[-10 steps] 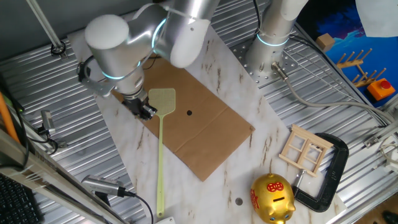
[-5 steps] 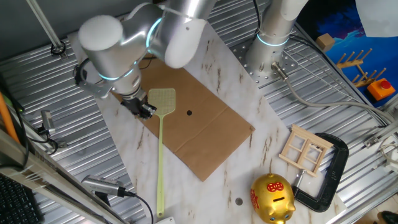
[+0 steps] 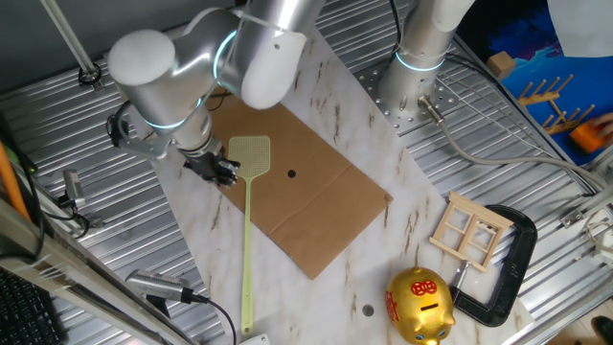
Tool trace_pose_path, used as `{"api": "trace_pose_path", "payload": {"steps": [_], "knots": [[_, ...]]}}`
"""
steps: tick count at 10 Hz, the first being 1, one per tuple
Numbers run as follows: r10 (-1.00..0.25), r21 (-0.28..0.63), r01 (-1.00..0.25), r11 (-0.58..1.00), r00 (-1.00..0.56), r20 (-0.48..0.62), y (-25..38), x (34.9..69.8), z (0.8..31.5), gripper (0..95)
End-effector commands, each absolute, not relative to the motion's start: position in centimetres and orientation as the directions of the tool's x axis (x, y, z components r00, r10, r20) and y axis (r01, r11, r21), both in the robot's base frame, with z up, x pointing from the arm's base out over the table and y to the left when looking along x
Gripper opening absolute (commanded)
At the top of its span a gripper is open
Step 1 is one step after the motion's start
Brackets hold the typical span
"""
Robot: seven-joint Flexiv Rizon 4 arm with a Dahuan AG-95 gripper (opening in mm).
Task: Swat with a flyswatter
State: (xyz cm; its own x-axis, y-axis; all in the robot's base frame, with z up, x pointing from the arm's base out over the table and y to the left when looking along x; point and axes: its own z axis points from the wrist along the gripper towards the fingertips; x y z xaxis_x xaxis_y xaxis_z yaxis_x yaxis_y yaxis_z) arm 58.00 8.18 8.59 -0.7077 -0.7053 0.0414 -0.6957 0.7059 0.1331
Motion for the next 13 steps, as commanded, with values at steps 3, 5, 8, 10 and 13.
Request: {"api": "trace_pose_path", "payload": {"steps": [3,5,8,10,13], "knots": [[-0.7,0.141,-0.69,0.71,-0.713,0.042,11.2,59.4,6.8,57.0],[-0.696,0.137,-0.686,0.715,-0.717,0.045,12.8,60.0,6.2,57.0],[-0.694,0.13,-0.685,0.717,-0.718,0.048,14.3,60.8,6.0,57.0],[-0.688,0.125,-0.679,0.724,-0.724,0.047,15.4,61.3,5.8,38.0],[-0.696,0.098,-0.689,0.718,-0.713,0.085,15.4,61.4,5.8,38.0]]}}
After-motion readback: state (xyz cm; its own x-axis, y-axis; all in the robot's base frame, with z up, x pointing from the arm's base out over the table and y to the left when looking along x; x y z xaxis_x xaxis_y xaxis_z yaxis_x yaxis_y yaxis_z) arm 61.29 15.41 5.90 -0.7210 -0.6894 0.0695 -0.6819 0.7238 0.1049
